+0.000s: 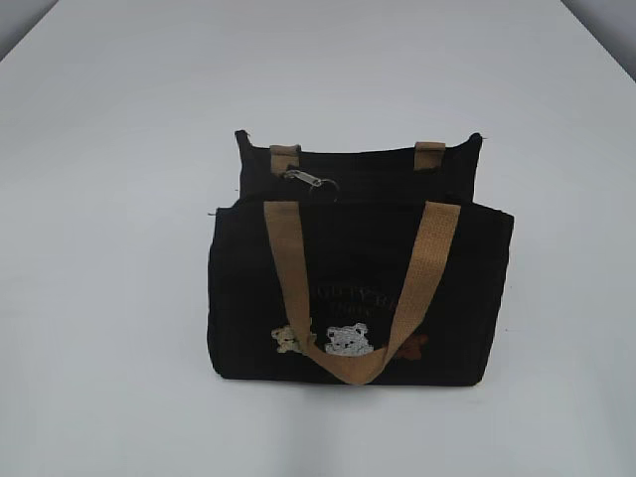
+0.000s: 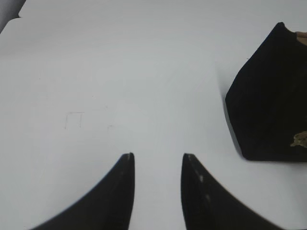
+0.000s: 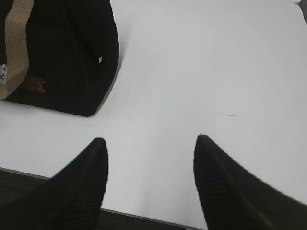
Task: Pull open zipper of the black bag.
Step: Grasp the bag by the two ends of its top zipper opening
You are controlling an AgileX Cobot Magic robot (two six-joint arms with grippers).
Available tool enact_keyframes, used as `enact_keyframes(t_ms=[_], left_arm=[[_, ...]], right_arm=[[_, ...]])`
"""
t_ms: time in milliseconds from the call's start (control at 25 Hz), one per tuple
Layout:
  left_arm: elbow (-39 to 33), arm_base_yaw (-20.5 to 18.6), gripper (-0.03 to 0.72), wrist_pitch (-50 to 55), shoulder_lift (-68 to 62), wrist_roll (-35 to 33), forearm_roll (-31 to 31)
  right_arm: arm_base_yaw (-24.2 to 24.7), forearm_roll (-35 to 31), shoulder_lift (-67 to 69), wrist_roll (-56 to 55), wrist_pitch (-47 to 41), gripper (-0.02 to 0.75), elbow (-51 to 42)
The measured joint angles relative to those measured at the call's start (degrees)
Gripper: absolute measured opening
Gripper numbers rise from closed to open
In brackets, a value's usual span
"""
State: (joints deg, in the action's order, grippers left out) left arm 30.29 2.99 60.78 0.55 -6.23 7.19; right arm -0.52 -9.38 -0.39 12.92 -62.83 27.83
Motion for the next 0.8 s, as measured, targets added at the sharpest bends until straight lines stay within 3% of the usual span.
enact_keyframes(t_ms=[800], left_arm=[[0.0,0.0,0.251,0.0,0.0,0.0,0.0]], right_arm=[[0.0,0.0,0.0,0.0,0.0,0.445,0.0]])
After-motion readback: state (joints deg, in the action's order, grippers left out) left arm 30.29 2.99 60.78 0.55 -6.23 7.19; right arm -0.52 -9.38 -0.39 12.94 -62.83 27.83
